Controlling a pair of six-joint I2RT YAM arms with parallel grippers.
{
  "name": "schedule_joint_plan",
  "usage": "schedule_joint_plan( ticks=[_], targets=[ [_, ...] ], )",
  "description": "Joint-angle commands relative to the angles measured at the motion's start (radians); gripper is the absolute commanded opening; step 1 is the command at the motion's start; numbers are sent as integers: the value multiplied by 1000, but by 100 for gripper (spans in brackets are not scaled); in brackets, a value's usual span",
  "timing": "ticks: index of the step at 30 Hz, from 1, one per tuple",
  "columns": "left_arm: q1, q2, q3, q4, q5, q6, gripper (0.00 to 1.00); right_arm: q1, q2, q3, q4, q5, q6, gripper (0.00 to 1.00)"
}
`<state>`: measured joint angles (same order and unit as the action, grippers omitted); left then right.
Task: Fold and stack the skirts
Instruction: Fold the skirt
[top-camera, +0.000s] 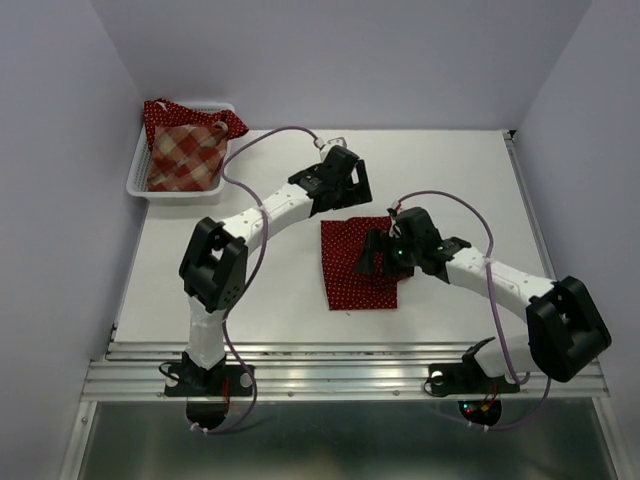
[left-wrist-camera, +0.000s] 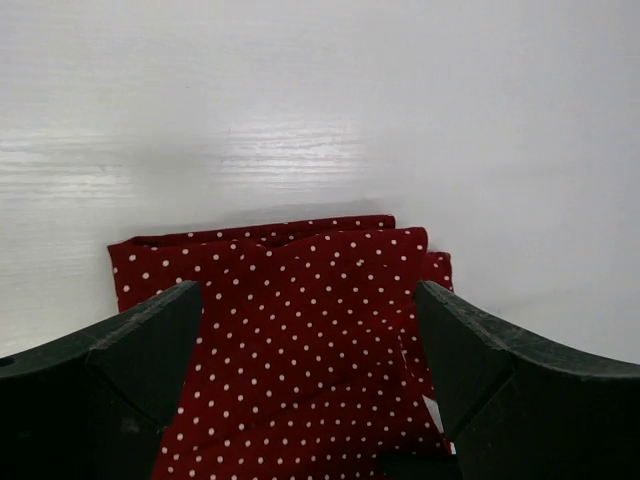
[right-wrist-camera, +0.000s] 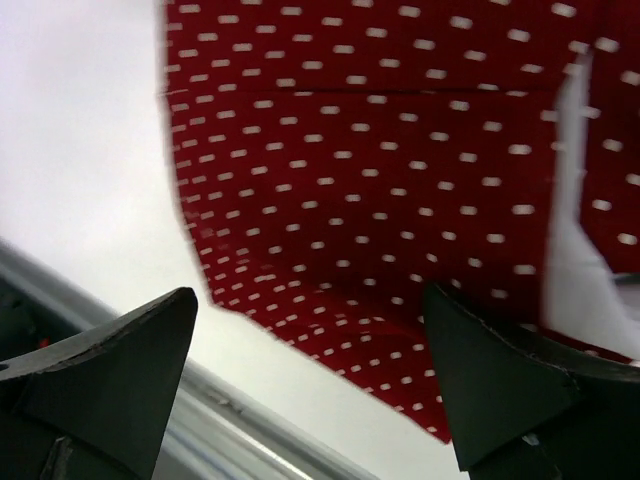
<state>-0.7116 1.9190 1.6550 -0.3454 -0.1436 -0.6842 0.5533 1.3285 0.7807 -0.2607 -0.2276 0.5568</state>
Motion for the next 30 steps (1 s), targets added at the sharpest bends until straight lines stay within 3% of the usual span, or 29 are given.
schedule_joint_plan(
  ticks=[1,9,17,23,26,30],
  targets=[
    [-19,58,-29,95,76,60,99,-3,57,-35,15,147,86,100],
    [21,167,-119,180,118,6,99,-104,153,-96,15,188,152,100],
    [28,92,-368,270,139,-77,99,-168,251,20,84,155,-47,100],
    [-40,-118,-677,302,105,-314,98,-286,383,207,78,160,-130,100],
    [-156,-243,-773,290,40,-472,99,-296,380,305,66,44,-156,100],
    [-216,-339,-782,275,-11,-512,99,-296,286,362,-6,-30,-192,100]
  ],
)
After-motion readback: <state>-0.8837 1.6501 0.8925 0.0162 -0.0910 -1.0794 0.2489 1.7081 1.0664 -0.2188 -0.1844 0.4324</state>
